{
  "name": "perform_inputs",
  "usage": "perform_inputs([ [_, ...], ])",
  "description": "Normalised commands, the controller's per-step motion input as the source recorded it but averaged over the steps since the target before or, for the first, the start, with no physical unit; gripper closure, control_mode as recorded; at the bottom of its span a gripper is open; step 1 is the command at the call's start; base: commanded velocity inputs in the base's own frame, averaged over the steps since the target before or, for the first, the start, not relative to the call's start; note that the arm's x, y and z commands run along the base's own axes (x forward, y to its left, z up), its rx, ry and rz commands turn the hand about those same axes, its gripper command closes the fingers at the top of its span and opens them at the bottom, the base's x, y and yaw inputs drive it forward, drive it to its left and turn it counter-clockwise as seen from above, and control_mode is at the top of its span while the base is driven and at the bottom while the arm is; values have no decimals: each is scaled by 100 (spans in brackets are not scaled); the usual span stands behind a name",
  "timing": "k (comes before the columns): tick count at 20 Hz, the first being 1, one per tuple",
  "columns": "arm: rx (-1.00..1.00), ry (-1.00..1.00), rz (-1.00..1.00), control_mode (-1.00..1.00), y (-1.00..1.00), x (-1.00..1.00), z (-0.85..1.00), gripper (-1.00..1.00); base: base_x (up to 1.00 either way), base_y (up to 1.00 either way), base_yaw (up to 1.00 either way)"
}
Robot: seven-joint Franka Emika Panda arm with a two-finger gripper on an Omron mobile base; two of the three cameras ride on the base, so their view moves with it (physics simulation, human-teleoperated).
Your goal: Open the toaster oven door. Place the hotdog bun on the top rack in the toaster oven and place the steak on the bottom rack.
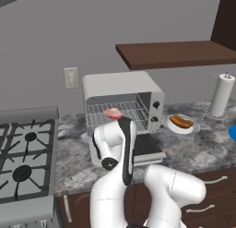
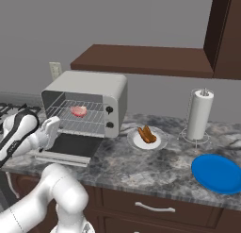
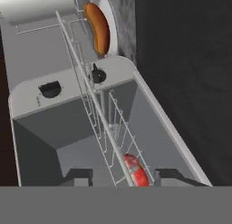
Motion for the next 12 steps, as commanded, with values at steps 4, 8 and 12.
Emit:
perform_inputs([
  [4,0,10,-18,-100,0,-40,35,-100,0,0,0],
  [8,0,13,-18,-100,1,-43,35,-100,0,0,0],
  [12,12,18,-21,-100,-5,-48,46,-100,0,0,0],
])
